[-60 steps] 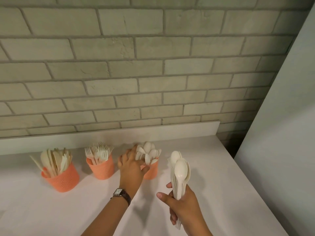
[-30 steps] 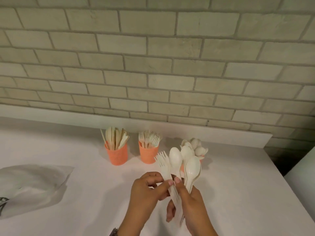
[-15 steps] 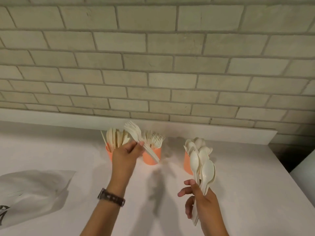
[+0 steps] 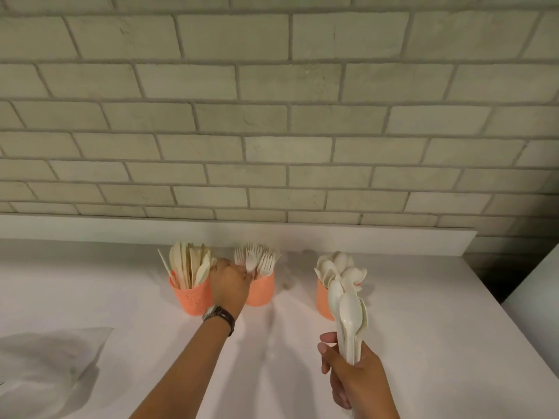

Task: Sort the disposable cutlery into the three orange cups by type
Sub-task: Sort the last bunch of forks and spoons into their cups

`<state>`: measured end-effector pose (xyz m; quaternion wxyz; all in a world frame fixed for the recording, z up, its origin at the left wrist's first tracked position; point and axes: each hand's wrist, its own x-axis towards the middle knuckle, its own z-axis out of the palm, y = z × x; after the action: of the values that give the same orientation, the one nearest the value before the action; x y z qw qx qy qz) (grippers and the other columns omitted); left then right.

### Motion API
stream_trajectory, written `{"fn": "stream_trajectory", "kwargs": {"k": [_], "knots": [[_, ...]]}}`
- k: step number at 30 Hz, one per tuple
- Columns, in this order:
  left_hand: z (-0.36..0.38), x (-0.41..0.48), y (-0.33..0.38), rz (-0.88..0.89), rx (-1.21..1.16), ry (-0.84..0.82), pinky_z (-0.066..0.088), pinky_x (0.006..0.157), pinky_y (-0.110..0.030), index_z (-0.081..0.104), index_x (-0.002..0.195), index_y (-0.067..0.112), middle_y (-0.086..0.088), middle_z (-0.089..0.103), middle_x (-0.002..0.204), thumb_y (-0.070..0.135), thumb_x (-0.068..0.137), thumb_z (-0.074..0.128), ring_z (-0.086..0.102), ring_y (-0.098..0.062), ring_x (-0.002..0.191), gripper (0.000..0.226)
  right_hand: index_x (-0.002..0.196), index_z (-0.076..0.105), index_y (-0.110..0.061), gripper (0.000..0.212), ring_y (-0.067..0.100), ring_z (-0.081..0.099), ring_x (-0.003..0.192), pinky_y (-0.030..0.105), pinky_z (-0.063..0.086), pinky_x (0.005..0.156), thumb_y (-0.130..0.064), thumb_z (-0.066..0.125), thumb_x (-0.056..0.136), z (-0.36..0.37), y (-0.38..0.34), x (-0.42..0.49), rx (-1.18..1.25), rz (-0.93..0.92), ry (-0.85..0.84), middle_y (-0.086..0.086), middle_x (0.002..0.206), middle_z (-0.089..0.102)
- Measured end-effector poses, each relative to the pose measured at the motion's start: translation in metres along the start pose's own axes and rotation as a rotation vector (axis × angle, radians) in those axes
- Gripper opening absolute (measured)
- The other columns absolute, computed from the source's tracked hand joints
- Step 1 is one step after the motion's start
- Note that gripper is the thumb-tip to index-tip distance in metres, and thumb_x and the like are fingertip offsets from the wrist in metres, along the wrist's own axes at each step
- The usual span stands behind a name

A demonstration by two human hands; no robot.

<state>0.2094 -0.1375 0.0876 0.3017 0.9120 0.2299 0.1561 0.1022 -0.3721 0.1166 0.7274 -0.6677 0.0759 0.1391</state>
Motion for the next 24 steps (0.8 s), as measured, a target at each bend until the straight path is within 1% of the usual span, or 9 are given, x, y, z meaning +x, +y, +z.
{"fn": "stream_trajectory", "kwargs": {"k": [4,8,10,12,16,18,20,22,24], "knots": [[-0.005,-0.006,-0.001,-0.066,-0.073,-0.077,0.037,0.102,-0.037,0.068,0.102,0.002,-0.020,0.049,0.126,0.028,0.078,0.071,0.046,-0.032,0.118,0.035,0.089,0.066,-0.005,0.008,0.014,0.027,0.027,0.013,0.023,0.037,0.001,0.064,0.084,-0.001,-0.004,-0.002,0.051,0.026,-0.006,0.008,0.051,0.054],[-0.023,-0.039,0.007,-0.051,-0.252,0.008,0.036,0.098,-0.037,0.054,0.125,0.009,-0.017,0.047,0.121,0.024,0.075,0.075,0.043,-0.032,0.118,0.056,0.087,0.060,-0.003,0.010,0.012,0.025,0.028,0.013,0.022,0.037,0.000,0.068,0.081,0.000,-0.011,-0.008,0.113,0.044,-0.036,0.007,0.048,0.044],[-0.033,-0.066,0.015,-0.053,-0.382,0.012,0.042,0.087,-0.032,0.057,0.116,0.020,-0.005,0.046,0.112,0.023,0.076,0.074,0.051,-0.024,0.098,0.044,0.084,0.054,-0.004,0.019,0.012,0.024,0.028,0.014,0.020,0.038,0.001,0.072,0.077,0.001,-0.010,-0.010,0.127,0.041,-0.055,0.003,0.046,0.039],[-0.041,-0.099,0.026,-0.036,-0.471,-0.050,0.041,0.073,-0.023,0.060,0.095,0.030,0.005,0.051,0.102,0.021,0.077,0.073,0.050,-0.011,0.081,0.024,0.082,0.049,-0.006,0.025,0.012,0.024,0.028,0.014,0.019,0.039,0.006,0.070,0.076,0.001,-0.010,-0.012,0.109,0.040,-0.056,0.001,0.047,0.039],[-0.052,-0.157,0.044,0.050,-0.589,-0.232,0.038,0.061,-0.010,0.070,0.076,0.035,0.019,0.063,0.086,0.030,0.070,0.078,0.051,-0.003,0.070,0.011,0.083,0.043,-0.010,0.037,0.010,0.030,0.031,0.017,0.025,0.035,0.008,0.073,0.071,0.003,-0.006,-0.014,-0.050,-0.011,-0.067,-0.001,0.050,0.040],[-0.053,-0.177,0.052,0.107,-0.587,-0.283,0.038,0.060,-0.009,0.067,0.084,0.047,0.022,0.062,0.090,0.052,0.057,0.070,0.050,-0.002,0.072,0.028,0.083,0.043,-0.014,0.039,0.004,0.038,0.040,0.021,0.039,0.039,0.001,0.074,0.066,0.004,0.000,-0.017,-0.248,-0.118,-0.072,-0.003,0.056,0.042],[-0.047,-0.191,0.058,0.140,-0.583,-0.284,0.038,0.059,-0.008,0.063,0.090,0.057,0.024,0.061,0.093,0.060,0.051,0.063,0.050,-0.003,0.074,0.038,0.084,0.042,-0.017,0.033,0.004,0.044,0.056,0.029,0.055,0.058,-0.009,0.068,0.065,0.008,0.005,-0.021,-0.347,-0.192,-0.102,0.000,0.067,0.043],[-0.046,-0.198,0.063,0.127,-0.594,-0.273,0.038,0.057,-0.008,0.062,0.085,0.059,0.023,0.062,0.090,0.049,0.060,0.073,0.050,-0.003,0.067,0.029,0.090,0.042,-0.019,0.026,0.010,0.051,0.070,0.030,0.056,0.067,-0.012,0.062,0.074,0.013,0.007,-0.028,-0.359,-0.219,-0.212,0.003,0.080,0.048],[-0.046,-0.198,0.063,0.097,-0.596,-0.238,0.037,0.055,-0.009,0.068,0.071,0.050,0.018,0.065,0.082,0.026,0.071,0.078,0.049,-0.004,0.056,0.026,0.098,0.046,-0.021,0.018,0.015,0.061,0.089,0.026,0.056,0.070,-0.009,0.055,0.089,0.016,0.012,-0.033,-0.372,-0.262,-0.236,0.006,0.096,0.057]]}}
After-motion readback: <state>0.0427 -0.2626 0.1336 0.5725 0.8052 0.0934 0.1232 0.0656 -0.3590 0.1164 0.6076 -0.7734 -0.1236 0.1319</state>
